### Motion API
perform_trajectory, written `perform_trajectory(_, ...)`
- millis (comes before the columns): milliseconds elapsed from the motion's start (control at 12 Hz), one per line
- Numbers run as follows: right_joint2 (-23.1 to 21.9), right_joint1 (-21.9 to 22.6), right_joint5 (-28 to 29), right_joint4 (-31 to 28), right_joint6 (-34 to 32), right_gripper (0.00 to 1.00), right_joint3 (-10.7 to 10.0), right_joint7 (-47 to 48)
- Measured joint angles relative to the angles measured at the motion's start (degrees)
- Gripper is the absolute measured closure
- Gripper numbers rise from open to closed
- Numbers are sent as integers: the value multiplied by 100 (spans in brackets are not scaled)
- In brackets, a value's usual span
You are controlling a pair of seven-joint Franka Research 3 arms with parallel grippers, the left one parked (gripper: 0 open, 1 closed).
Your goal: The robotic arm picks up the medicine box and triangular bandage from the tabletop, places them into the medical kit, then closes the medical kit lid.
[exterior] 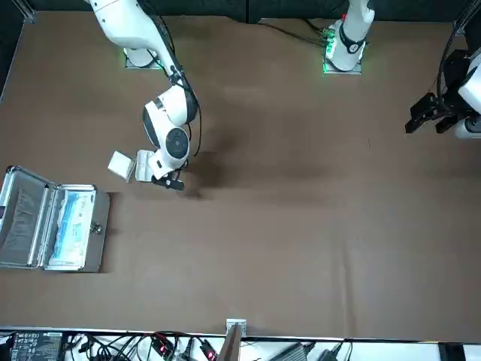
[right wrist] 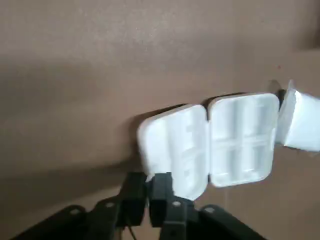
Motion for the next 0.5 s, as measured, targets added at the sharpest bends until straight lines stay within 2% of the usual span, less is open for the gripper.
perform_trajectory(83, -2, -1, 0, 11, 1, 93, -3, 69)
perform_trajectory(167, -11, -1, 0, 39, -12, 98, -5, 134)
perform_trajectory(500, -200, -61, 0, 573, -617, 98, -55, 315)
